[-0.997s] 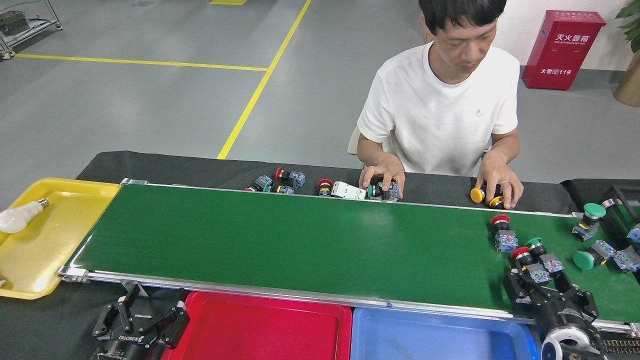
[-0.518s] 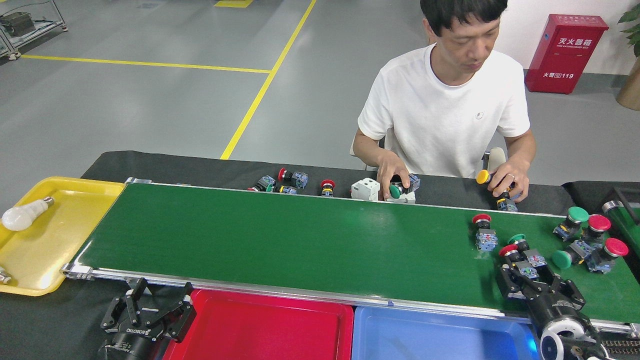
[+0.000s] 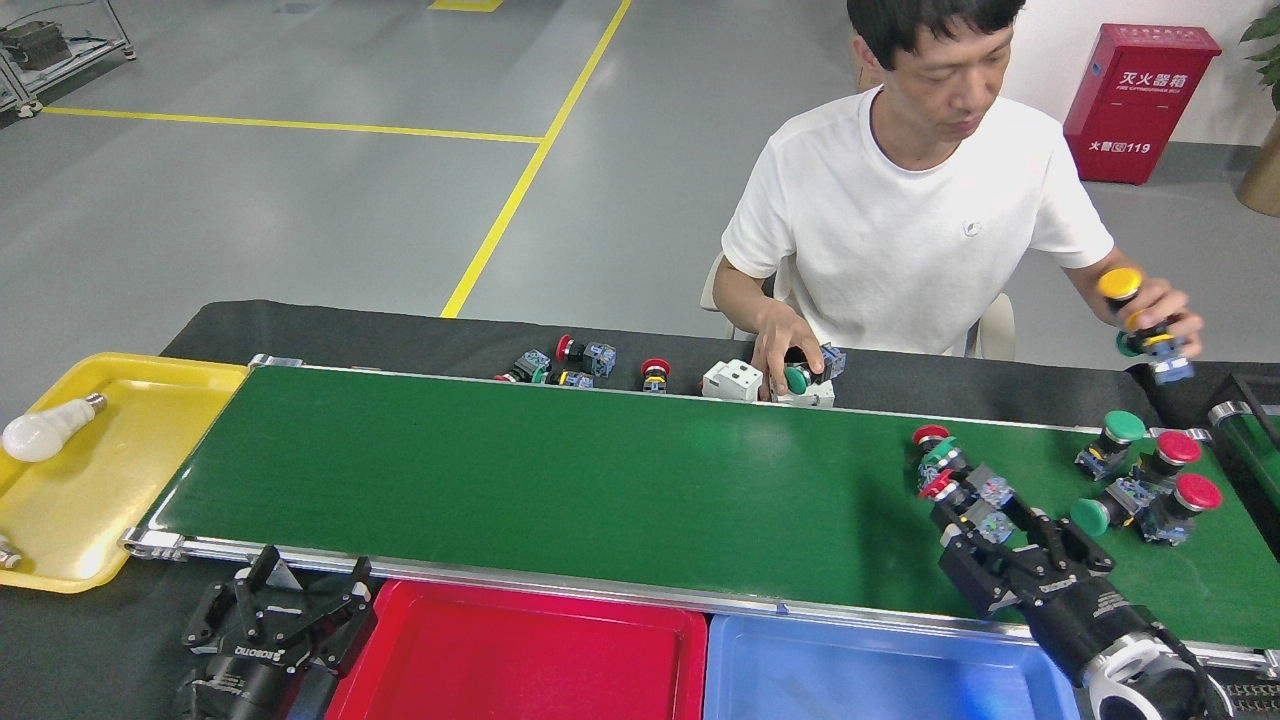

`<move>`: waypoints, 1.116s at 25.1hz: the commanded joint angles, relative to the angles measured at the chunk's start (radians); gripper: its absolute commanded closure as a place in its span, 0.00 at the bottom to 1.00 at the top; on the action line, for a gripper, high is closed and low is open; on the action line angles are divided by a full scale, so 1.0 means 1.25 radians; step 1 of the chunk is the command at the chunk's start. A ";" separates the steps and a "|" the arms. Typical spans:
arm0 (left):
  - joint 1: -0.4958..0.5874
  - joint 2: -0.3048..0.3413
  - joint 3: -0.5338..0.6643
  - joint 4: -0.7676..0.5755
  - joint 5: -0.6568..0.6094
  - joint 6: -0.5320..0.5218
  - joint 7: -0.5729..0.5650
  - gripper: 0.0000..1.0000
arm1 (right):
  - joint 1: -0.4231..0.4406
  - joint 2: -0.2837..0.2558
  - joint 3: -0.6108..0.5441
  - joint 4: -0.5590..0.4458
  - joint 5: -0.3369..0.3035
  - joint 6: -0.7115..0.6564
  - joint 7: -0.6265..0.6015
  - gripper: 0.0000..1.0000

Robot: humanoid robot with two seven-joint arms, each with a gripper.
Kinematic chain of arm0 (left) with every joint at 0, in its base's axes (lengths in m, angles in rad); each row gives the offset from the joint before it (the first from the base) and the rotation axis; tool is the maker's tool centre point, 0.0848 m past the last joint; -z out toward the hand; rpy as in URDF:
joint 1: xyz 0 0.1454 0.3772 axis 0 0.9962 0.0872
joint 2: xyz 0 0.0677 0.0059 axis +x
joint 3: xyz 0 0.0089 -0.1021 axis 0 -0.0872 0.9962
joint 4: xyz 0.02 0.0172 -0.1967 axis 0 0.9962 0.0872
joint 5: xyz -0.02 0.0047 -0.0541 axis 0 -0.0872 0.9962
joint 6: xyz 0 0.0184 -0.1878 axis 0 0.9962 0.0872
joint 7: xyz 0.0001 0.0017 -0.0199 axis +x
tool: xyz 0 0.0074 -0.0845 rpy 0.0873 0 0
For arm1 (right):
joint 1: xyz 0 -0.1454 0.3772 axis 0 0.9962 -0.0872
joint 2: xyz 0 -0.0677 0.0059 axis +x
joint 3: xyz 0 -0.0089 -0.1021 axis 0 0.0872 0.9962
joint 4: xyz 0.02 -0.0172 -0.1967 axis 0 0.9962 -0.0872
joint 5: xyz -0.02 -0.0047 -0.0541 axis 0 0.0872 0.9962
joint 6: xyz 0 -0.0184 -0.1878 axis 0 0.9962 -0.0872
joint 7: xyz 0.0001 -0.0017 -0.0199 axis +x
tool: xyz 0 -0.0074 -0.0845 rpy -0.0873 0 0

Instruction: Pick switch part from conveyor to tray

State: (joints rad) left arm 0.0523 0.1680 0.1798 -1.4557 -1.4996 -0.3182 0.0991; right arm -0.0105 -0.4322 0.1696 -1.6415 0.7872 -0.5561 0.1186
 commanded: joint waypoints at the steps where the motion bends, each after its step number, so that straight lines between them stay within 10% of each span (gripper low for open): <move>1: -0.007 0.002 0.005 -0.009 0.001 0.001 0.005 0.00 | -0.009 -0.005 0.047 -0.020 -0.003 -0.093 0.000 0.70; 8: -0.069 -0.004 -0.004 -0.007 -0.002 -0.001 0.009 0.00 | -0.032 0.017 0.219 -0.018 0.040 0.021 -0.003 0.60; 13: -0.092 -0.003 -0.044 -0.007 -0.002 -0.001 0.009 0.00 | -0.087 0.041 0.295 -0.017 0.067 0.148 -0.004 0.10; 28: -0.088 -0.006 -0.075 -0.007 -0.002 -0.003 0.004 0.00 | -0.096 0.034 0.155 -0.016 0.066 0.246 -0.011 0.06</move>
State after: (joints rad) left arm -0.0496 0.1601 0.0891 -1.4554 -1.4998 -0.3193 0.1059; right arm -0.1138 -0.3812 0.4023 -1.6520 0.8710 -0.2899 0.1187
